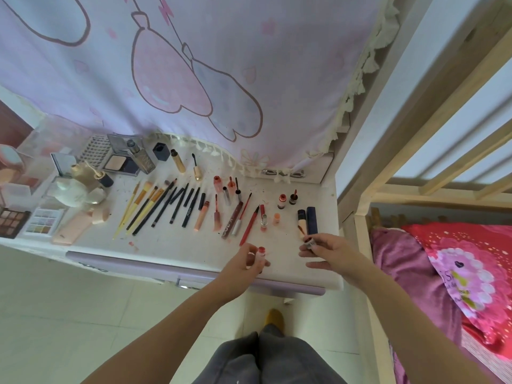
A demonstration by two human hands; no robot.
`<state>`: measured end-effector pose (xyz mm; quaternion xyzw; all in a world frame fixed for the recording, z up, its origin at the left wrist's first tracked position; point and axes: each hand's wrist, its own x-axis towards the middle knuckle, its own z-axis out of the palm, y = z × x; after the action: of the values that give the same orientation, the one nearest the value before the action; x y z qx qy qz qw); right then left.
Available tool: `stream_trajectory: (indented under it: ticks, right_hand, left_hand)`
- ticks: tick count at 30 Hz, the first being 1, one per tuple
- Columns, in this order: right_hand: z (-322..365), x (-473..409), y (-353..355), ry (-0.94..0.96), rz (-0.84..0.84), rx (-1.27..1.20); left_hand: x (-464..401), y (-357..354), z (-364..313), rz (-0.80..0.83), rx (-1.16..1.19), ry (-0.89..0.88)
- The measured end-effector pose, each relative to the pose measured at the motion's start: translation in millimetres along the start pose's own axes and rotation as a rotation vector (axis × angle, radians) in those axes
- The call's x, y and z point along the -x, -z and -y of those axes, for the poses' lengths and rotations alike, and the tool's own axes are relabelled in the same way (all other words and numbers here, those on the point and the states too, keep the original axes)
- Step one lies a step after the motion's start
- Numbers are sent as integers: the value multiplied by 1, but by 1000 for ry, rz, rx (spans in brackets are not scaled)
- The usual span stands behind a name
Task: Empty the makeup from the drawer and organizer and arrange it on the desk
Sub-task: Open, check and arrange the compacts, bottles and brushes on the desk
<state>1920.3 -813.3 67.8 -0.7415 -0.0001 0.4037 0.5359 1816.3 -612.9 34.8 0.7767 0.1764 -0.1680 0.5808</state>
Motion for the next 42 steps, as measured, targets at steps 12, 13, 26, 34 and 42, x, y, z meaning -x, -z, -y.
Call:
stream_trajectory:
  ticks: [12, 13, 26, 34, 42]
  right_hand:
    - [-29, -59, -74, 313, -359, 378]
    - [-31, -61, -74, 324, -360, 403]
    - [-35, -73, -70, 313, -295, 551]
    - [-16, -47, -21, 417, -282, 604]
    - [18, -99, 31, 448, -247, 1175]
  left_hand:
    - [-46, -22, 8, -479, -364, -199]
    - [-49, -22, 10, -479, -372, -189]
    - [-54, -25, 15, -450, -379, -61]
    - [-6, -34, 12, -272, -412, -40]
    - [-67, -107, -51, -153, -636, 139]
